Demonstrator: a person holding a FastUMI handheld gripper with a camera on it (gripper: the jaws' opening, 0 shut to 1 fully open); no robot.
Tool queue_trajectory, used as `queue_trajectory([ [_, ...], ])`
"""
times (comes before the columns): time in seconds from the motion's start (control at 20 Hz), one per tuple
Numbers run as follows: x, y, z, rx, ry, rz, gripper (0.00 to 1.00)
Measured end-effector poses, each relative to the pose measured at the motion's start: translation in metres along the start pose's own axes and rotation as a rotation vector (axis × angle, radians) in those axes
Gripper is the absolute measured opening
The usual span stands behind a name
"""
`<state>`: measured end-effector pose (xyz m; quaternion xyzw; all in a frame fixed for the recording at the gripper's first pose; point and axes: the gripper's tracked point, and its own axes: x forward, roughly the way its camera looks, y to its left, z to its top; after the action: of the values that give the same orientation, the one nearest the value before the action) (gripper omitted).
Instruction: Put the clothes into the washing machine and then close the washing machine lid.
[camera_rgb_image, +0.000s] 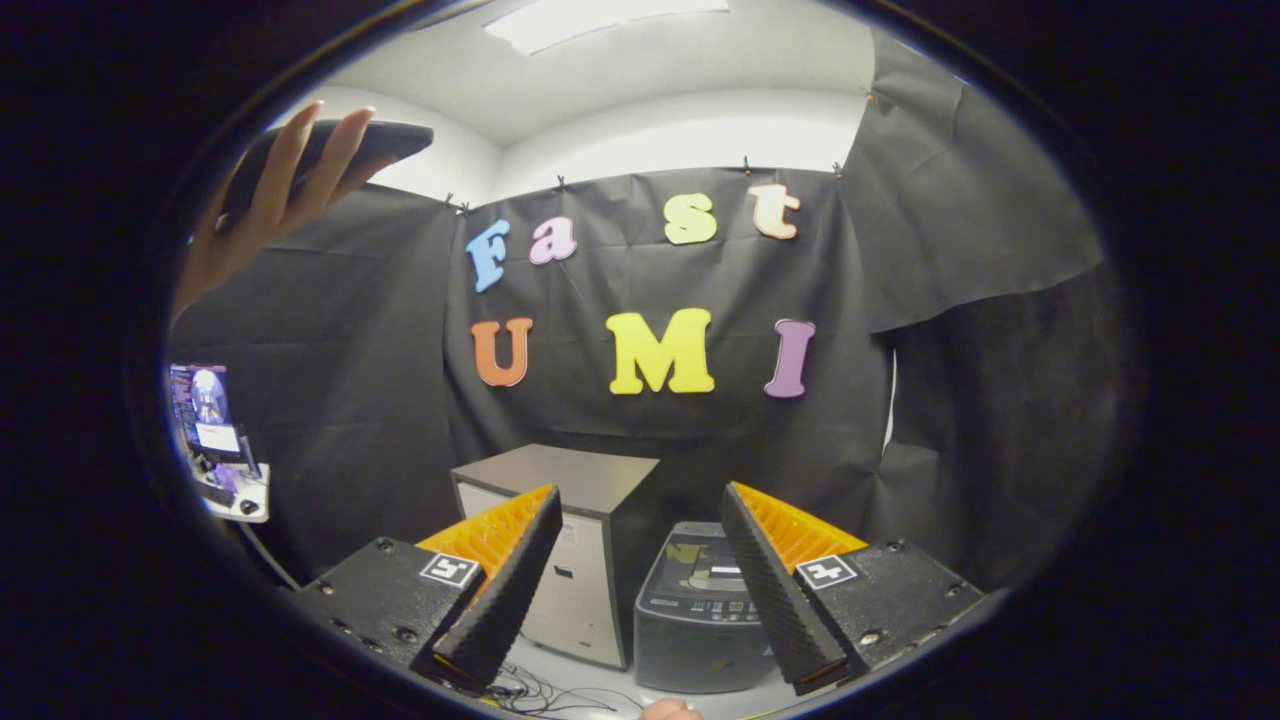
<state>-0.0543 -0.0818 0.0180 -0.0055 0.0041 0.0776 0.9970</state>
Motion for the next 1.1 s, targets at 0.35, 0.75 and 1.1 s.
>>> queue_trajectory([
  [0.35,0.011,0.002,-0.011,0.018,0.024,0.021,1.00],
  [0.75,0.015,-0.002,-0.011,0.016,0.018,0.015,1.00],
  [1.1,0.015,-0.004,-0.015,0.019,0.023,0.003,1.00],
])
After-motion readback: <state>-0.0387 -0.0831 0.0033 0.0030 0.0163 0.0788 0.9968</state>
